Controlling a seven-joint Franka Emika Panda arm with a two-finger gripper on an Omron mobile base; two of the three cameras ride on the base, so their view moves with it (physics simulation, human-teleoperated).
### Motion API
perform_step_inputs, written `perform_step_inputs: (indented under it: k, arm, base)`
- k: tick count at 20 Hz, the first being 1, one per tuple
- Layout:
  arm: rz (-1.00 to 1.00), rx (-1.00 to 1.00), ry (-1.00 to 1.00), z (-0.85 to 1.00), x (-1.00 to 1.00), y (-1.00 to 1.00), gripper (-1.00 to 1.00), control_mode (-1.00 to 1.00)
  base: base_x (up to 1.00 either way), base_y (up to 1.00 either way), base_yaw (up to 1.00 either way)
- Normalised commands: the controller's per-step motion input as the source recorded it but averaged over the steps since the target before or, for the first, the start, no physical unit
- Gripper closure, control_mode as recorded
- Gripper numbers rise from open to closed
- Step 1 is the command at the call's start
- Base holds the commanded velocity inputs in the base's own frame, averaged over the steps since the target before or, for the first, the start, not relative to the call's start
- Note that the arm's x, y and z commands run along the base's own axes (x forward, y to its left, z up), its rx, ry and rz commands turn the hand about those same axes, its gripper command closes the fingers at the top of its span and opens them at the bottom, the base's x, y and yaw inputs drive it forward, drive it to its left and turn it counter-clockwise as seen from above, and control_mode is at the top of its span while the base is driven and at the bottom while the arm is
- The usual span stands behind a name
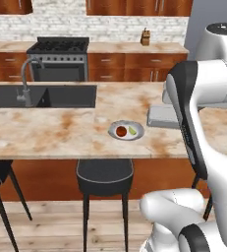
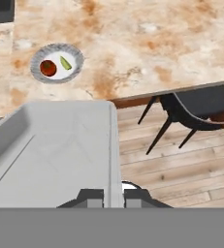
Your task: Retrieve the tupperware and aluminum foil from the cabinet and place them on the dining counter near the plate with tomato and lemon wedge to prepare for storing leftovers.
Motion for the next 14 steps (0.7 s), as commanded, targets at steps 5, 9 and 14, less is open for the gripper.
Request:
perform_step_inputs:
  k: [5,9,14]
  arm:
    - [0.0,0.0,0.0,0.0,0.0,0.0,1.0,1.0]
    - [-0.02,0.0,-0.01,-0.06,0.1,0.09,1.0,-1.0]
    - [0.01,0.0,-0.14,-0.51,0.33,0.17,1.0,-1.0]
  base:
    - [0.7,0.79,-0.3]
    - [0.44,0.43,-0.17]
    - [0.0,0.0,0.0]
